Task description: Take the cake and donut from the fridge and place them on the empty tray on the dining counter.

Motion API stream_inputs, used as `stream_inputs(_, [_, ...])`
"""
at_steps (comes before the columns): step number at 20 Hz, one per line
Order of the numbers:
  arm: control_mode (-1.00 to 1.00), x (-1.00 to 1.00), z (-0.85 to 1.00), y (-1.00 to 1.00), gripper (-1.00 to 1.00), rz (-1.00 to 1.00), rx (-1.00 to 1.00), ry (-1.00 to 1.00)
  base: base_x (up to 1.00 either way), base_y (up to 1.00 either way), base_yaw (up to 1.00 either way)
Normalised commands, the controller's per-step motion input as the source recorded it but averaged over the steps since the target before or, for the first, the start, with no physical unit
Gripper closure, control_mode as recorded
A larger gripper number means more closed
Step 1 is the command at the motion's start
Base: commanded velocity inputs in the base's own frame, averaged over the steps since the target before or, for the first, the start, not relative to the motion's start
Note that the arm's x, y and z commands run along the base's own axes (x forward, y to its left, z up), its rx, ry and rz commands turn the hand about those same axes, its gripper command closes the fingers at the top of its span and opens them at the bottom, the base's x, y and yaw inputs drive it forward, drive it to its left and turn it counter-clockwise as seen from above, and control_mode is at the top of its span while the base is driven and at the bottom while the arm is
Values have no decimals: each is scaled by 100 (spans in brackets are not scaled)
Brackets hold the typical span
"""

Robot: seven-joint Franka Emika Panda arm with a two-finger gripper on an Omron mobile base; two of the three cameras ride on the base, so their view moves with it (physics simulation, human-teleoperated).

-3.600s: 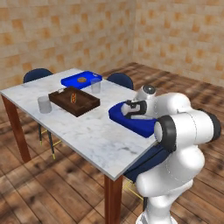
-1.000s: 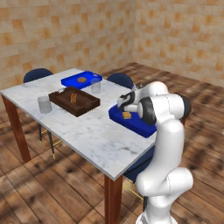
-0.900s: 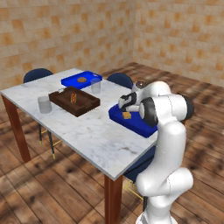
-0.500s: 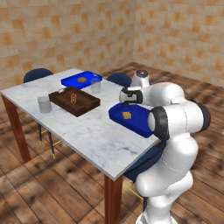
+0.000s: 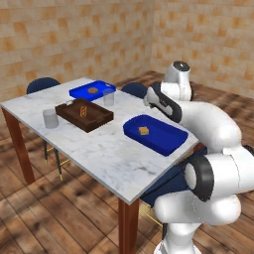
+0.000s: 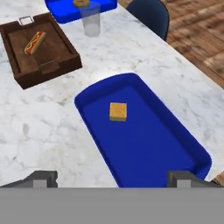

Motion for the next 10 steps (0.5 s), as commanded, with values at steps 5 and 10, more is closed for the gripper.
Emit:
stream_inputs(5, [-100, -100, 67, 0, -100, -1, 0, -17, 0, 0, 0])
stream_inputs(10, [-100, -100, 36, 0, -100, 0, 1, -24, 0, 0, 0])
